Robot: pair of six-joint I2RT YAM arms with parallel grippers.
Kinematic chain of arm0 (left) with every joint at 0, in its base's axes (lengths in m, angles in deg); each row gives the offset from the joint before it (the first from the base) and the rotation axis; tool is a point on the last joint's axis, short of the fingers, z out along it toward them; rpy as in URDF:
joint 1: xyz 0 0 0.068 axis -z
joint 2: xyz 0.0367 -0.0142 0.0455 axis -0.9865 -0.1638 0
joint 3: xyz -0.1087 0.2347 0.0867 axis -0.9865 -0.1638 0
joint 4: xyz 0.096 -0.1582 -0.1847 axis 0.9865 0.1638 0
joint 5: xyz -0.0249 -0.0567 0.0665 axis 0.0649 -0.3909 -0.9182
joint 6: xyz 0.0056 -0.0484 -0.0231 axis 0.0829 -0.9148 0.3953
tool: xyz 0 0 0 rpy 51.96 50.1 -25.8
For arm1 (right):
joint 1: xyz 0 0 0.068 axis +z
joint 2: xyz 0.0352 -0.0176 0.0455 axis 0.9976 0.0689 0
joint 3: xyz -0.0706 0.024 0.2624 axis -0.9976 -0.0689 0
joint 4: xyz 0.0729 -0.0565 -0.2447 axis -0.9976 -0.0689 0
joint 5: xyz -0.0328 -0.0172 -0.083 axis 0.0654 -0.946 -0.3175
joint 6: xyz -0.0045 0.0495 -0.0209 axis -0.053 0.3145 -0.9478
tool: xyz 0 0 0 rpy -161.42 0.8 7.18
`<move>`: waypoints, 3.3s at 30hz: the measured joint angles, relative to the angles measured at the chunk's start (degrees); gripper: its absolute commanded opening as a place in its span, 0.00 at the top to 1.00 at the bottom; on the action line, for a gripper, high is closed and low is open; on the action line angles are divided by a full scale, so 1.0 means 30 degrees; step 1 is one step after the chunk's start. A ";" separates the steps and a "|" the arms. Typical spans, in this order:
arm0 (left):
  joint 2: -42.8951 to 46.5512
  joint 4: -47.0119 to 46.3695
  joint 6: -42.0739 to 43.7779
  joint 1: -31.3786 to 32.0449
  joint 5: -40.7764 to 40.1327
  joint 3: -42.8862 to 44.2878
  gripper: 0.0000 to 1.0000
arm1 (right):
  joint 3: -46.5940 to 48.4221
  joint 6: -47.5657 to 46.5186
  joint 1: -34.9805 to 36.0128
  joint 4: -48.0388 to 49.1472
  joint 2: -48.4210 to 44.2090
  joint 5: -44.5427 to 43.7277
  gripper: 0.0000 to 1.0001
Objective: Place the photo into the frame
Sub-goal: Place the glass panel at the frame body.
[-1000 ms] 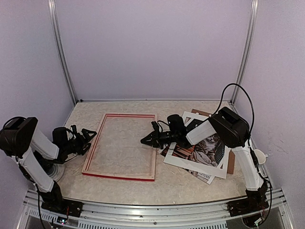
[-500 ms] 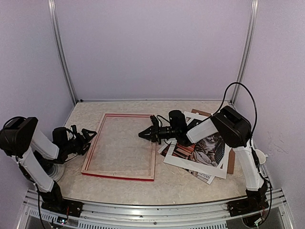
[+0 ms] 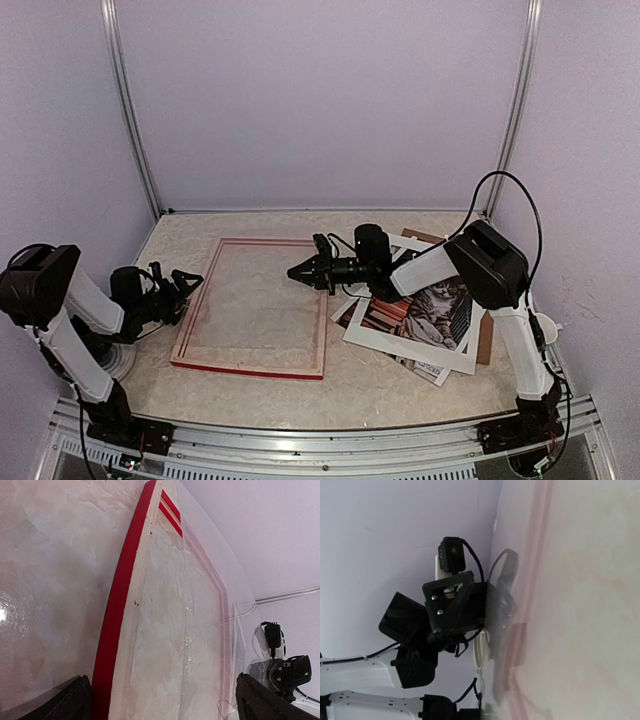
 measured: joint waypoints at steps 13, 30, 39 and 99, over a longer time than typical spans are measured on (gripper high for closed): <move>-0.0087 -0.0138 -0.0058 -0.0007 0.0109 0.0000 0.01 | -0.0131 -0.0175 0.0182 -0.0146 0.0262 -0.0197 1.00; -0.0080 -0.0138 -0.0058 -0.0007 0.0117 0.0000 0.01 | -0.1268 -0.0721 0.0262 -0.0146 0.0488 -0.0656 1.00; -0.0080 -0.0138 -0.0051 -0.0007 0.0117 0.0000 0.01 | -0.1275 -0.0197 0.0277 0.0517 0.0663 -0.0663 1.00; -0.0080 -0.0160 -0.0058 -0.0051 -0.0095 0.0000 0.01 | -0.0670 0.0270 0.0539 -0.0226 0.0670 -0.0801 1.00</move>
